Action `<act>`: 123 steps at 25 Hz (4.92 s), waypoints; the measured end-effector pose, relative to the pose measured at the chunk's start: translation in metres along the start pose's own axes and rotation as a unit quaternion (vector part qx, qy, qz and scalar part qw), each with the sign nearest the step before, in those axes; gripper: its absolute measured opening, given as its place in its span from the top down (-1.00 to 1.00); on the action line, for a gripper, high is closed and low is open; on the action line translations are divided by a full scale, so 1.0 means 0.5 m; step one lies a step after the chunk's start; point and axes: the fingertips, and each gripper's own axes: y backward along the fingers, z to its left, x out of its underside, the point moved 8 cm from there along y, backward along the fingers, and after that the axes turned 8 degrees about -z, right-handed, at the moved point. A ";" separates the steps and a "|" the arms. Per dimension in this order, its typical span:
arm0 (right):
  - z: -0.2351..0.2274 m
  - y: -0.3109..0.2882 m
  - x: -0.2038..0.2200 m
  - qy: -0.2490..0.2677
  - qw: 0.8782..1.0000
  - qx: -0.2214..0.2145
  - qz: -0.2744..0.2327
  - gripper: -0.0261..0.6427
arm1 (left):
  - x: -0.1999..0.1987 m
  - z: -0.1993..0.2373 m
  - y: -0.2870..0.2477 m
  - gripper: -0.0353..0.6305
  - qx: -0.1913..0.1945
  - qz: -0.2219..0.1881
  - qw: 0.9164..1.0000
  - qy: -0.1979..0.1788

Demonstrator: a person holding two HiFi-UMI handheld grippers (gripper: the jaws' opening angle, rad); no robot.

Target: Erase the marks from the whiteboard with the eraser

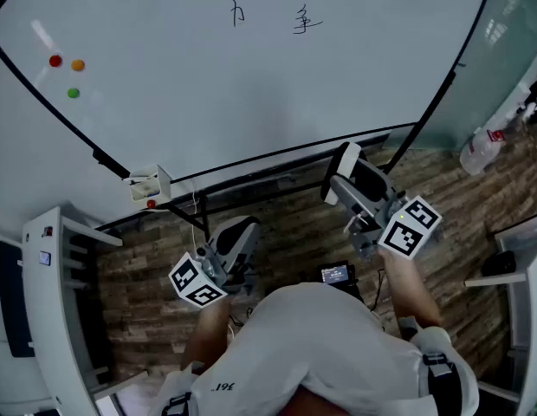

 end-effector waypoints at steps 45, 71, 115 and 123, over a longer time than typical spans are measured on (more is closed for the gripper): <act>0.091 -0.235 0.026 0.155 0.987 0.032 0.028 0.11 | -0.114 0.111 0.120 0.84 -0.056 0.011 0.998 -0.031; 0.113 -0.611 -0.227 0.385 0.921 0.057 -0.007 0.11 | -0.218 0.187 0.016 0.84 -0.099 0.003 0.986 -0.135; 0.057 -0.661 -0.323 0.481 0.849 0.219 -0.014 0.11 | -0.138 0.173 -0.095 0.84 -0.091 0.025 0.989 -0.116; -0.021 -0.598 -0.375 0.476 0.848 0.234 -0.017 0.11 | -0.088 0.166 -0.162 0.84 -0.076 0.039 0.991 -0.104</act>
